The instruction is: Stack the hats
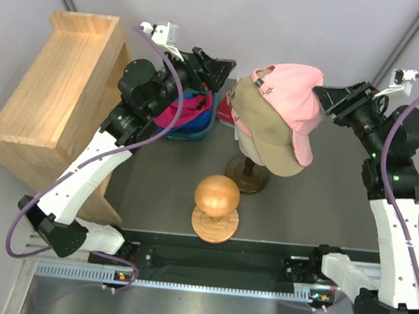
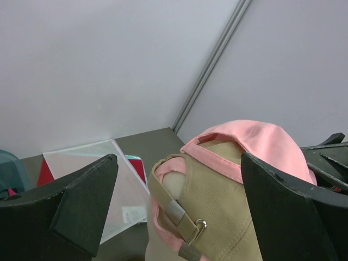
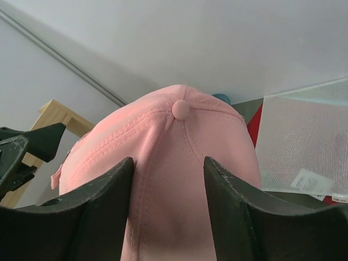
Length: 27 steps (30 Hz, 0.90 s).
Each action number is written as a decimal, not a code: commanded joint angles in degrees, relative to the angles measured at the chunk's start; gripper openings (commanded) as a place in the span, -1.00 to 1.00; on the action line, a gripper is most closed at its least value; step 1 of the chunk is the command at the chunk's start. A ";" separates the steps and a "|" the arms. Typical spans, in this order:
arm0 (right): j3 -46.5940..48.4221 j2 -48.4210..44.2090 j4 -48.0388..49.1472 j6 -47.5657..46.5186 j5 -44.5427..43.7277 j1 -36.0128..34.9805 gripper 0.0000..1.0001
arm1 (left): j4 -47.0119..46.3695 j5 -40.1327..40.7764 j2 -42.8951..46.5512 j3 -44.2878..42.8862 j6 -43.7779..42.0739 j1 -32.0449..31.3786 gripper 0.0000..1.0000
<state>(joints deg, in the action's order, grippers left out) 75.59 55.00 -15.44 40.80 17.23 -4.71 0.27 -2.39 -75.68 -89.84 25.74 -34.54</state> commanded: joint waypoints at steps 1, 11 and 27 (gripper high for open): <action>4.30 2.12 2.53 -1.95 3.59 -0.30 0.01 | -4.14 -1.30 -1.31 -3.23 -0.51 -0.08 0.98; 7.02 2.48 3.58 -1.78 3.33 -0.74 -0.90 | -4.32 -1.56 -3.33 -3.85 -0.51 -0.17 0.98; 18.01 7.22 -0.29 -3.88 4.04 -5.39 -0.94 | -4.32 -3.67 -5.79 -7.45 4.67 -0.17 0.98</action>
<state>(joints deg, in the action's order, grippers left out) 90.08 61.08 -16.43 38.50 21.02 -7.60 -0.27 -4.08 -80.97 -95.09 27.44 -34.54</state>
